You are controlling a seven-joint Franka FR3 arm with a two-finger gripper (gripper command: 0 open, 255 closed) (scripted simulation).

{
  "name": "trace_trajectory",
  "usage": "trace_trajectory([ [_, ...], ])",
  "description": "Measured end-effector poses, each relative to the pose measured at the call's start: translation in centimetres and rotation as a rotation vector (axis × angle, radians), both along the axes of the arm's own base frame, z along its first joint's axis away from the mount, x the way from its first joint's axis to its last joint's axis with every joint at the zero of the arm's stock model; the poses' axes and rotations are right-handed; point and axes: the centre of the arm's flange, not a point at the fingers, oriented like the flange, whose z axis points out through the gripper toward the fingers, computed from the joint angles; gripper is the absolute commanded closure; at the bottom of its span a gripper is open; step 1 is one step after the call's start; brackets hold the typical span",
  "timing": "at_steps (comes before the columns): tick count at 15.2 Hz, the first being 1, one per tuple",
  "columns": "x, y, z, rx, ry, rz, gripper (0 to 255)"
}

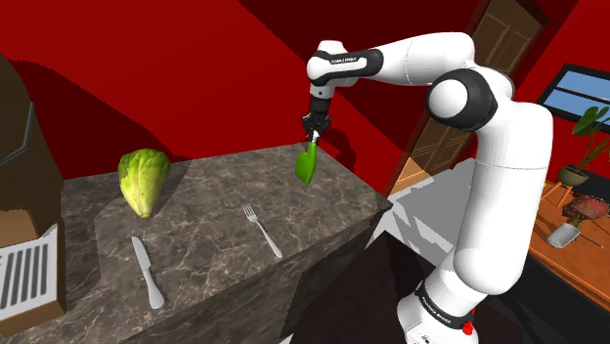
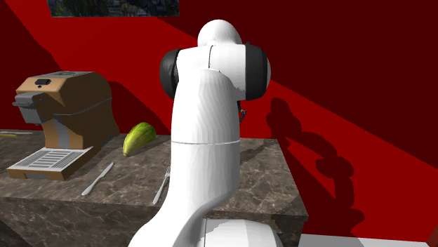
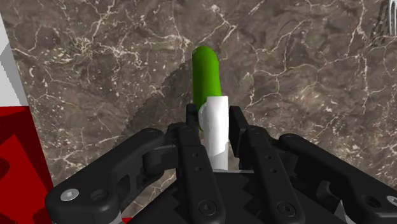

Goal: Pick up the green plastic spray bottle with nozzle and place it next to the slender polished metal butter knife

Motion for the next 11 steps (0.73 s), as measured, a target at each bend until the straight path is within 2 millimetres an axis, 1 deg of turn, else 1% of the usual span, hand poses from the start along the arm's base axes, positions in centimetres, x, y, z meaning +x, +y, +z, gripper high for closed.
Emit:
trace_trajectory([
  [5,0.0,-0.1,2.3,0.000,0.000,0.000,255],
  [11,0.0,0.0,5.5,0.000,0.000,0.000,255],
])
